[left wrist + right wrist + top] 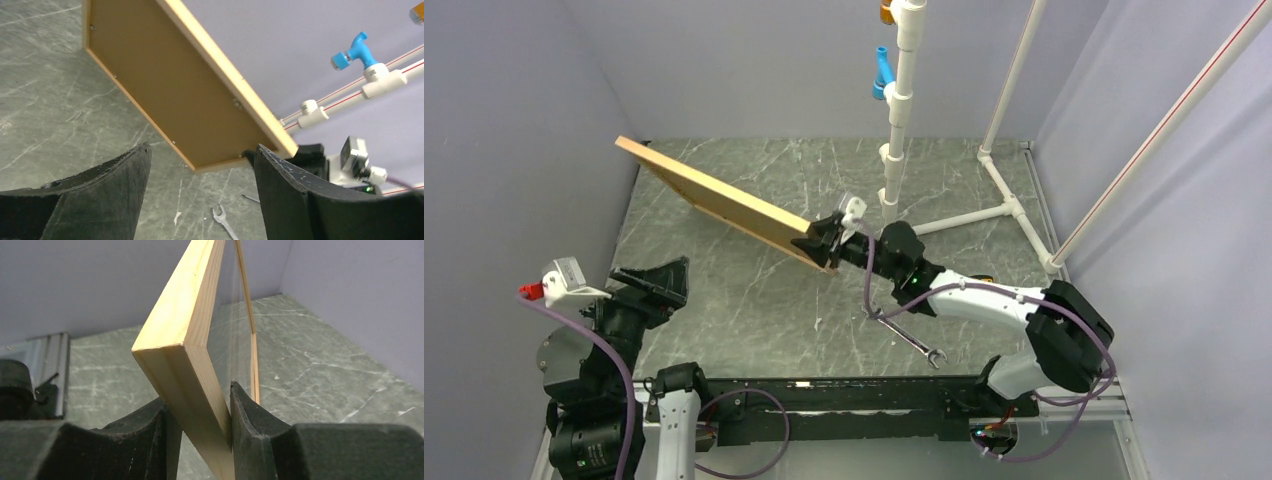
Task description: Take the photo out of the frame
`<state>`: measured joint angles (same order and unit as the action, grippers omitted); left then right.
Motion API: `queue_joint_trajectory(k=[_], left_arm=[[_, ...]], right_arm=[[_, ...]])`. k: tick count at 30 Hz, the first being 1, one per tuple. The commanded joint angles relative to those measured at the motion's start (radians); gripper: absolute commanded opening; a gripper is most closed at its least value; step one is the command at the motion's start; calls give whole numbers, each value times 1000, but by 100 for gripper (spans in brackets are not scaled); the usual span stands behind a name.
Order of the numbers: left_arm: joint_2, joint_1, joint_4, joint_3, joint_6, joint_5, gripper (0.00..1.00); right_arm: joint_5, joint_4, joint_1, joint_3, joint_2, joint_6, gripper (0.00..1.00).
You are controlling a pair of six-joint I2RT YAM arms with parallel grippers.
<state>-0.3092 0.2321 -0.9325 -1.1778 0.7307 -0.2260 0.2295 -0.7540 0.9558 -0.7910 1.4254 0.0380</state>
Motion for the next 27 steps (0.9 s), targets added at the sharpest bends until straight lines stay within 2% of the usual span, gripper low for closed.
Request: queue_joint_trajectory(k=[1,5,8,20,27], left_arm=[[13,-2,-16,22,-48,17,77],[21,-1,-2,60,-42,2,76],[21,-1,4,75,-42,-1,76],[31,-2,24,174,-45,-13,75],[24,-1,40,252,-90,14,76]], right_arm=[[284,19,-85,-47,70,-416,0],[354,10,-152,-97,143,-577,0],[338,28,-180,-112,172,-649,0],[12,241,-222,-105,231,-667,0],[-144,237,-223,-57,262,-728,0]])
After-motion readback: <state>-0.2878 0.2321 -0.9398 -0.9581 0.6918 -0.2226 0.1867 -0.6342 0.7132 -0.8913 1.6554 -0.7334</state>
